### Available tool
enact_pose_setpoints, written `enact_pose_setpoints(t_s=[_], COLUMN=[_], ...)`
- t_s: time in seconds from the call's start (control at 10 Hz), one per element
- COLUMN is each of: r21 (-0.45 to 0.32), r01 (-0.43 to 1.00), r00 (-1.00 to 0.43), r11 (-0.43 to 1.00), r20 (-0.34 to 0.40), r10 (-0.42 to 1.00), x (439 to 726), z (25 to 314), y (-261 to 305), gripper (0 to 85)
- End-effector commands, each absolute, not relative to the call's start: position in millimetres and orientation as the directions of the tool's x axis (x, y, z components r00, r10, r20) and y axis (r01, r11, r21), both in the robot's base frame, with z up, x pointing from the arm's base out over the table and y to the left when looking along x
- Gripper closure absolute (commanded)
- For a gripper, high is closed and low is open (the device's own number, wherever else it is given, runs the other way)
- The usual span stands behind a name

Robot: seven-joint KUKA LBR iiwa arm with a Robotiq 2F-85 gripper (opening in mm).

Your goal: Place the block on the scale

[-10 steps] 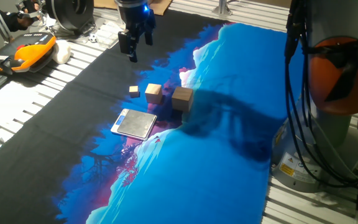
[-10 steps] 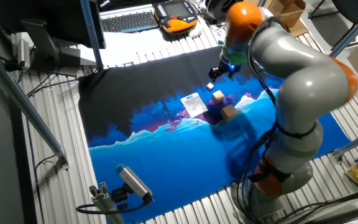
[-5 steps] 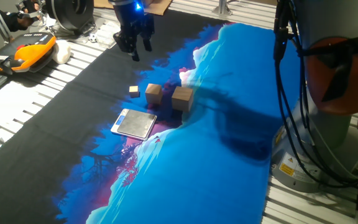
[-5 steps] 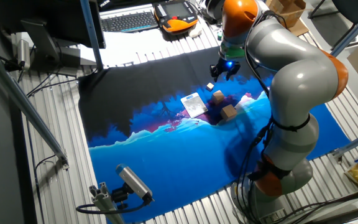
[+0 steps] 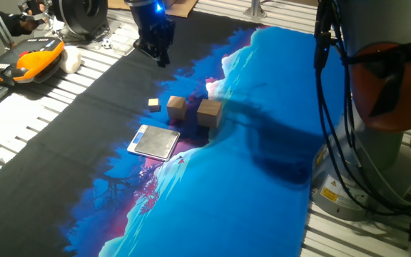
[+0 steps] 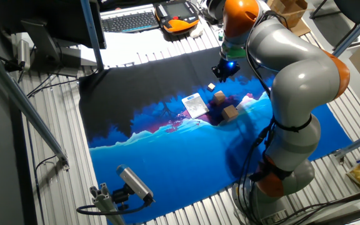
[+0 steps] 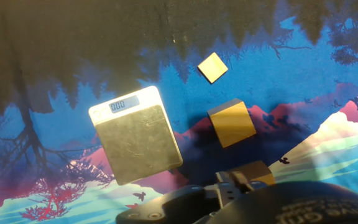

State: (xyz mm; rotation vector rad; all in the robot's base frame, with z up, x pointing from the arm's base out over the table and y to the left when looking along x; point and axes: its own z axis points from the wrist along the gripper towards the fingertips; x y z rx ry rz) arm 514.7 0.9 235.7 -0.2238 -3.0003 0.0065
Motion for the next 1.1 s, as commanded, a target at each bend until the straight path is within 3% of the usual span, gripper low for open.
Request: enact_pose_setpoints(t_s=[0.0, 0.8, 0.9, 1.0], r21=[-0.013, -0.010, 0.003, 0.023], r01=[0.141, 0.102, 0.092, 0.104], r00=[-0.981, -0.985, -0.994, -0.994], r11=[0.990, 0.995, 0.996, 0.994], r20=[0.134, 0.138, 0.053, 0.017], r10=[0.142, 0.103, 0.091, 0.104], x=[514.8, 514.7, 514.7, 514.7], z=[235.8, 235.8, 235.8, 235.8], y=[1.0, 1.0, 1.0, 1.0], gripper=[85.0, 85.0, 85.0, 85.0])
